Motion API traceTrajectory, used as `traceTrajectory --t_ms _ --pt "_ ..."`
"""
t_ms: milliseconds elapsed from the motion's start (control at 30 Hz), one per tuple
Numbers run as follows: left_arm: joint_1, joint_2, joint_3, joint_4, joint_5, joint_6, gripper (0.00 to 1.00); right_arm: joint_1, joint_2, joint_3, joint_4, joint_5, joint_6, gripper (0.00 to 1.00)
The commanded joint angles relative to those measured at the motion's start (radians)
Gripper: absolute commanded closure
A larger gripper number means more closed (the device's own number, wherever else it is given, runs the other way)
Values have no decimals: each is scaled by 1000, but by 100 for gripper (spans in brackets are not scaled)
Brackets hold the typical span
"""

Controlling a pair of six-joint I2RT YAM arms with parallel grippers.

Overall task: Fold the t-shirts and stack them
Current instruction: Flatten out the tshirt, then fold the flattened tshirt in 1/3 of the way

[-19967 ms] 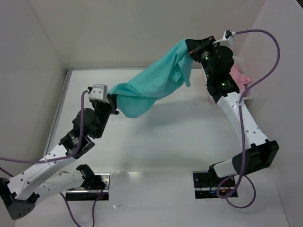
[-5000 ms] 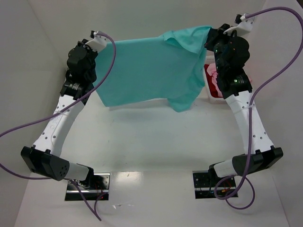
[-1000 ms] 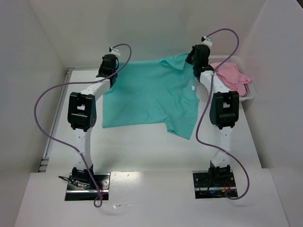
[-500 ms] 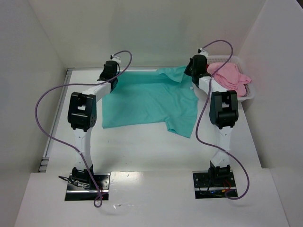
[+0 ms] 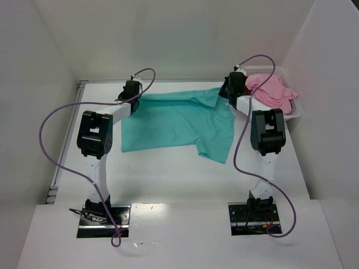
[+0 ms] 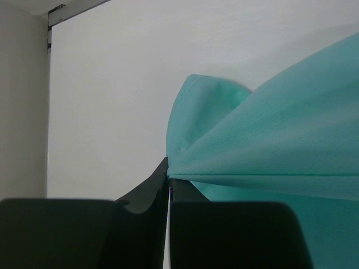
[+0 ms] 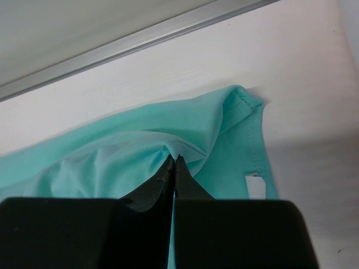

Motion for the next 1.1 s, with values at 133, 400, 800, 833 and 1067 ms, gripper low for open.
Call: traceTrajectory --t_ms 133,400,800,833,1067 --pt "-10 -68 -15 -14 -41 1 100 -39 -80 -51 8 -19 23 100" --pt "1 -39 103 -14 -104 28 100 -39 -80 0 19 -38 23 100" --pt "20 128 337 29 -167 147 100 -48 64 276 -70 -38 14 100" --pt "20 137 346 29 -158 147 100 -48 75 306 -84 -38 14 100" --pt "29 183 365 20 -178 167 100 -48 138 380 -117 -47 3 100"
